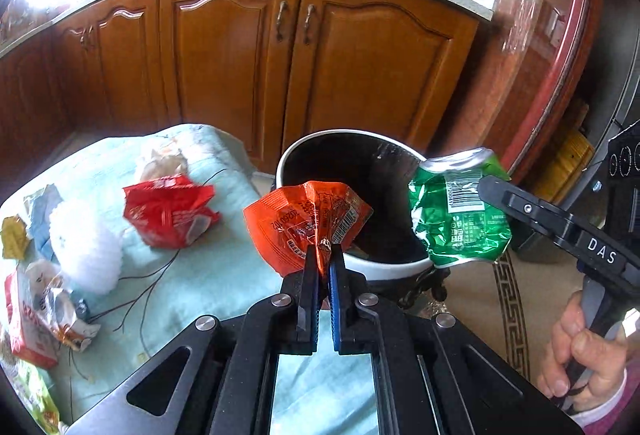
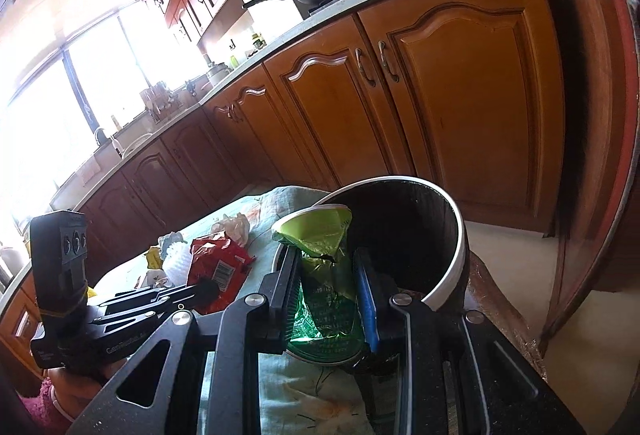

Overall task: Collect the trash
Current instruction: 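Carry the orange bag and green can in both grippers over the bin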

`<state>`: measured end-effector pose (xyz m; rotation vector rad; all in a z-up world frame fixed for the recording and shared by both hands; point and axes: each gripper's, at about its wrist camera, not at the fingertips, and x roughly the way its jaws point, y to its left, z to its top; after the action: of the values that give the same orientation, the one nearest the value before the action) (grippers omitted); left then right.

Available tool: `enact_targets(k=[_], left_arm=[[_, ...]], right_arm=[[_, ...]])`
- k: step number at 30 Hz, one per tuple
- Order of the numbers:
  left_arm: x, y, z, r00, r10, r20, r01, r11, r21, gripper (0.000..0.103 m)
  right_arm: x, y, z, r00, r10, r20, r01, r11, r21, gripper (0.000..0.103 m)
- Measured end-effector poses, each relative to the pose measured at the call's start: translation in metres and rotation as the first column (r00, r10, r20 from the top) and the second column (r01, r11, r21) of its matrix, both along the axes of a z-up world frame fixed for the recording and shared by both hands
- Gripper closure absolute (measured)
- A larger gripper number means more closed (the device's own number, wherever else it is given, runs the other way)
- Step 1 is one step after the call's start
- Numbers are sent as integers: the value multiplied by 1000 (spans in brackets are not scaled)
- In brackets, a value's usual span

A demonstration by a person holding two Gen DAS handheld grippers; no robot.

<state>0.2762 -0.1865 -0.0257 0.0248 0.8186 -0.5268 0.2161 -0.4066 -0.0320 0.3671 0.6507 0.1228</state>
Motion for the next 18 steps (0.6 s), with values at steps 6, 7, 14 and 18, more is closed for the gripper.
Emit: enact_targets(k=[6, 7, 14, 18], left_arm=[[17, -22, -2, 1000, -29, -6, 29, 1000, 9, 100], [21, -26, -3, 999, -33, -10, 33, 999, 13, 100], [47, -46, -16, 998, -37, -58, 38, 999, 20, 100], [61, -57, -23, 996, -36, -78, 39, 999, 31, 100]], right_arm=[[10, -11, 0, 1000, -22, -3, 21, 1000, -20, 76], [13, -13, -1, 1000, -24, -6, 24, 999, -23, 76], [29, -20, -11, 999, -34, -36, 32, 999, -42, 76], [41, -23, -21, 997, -32, -74, 29, 998, -48, 76]])
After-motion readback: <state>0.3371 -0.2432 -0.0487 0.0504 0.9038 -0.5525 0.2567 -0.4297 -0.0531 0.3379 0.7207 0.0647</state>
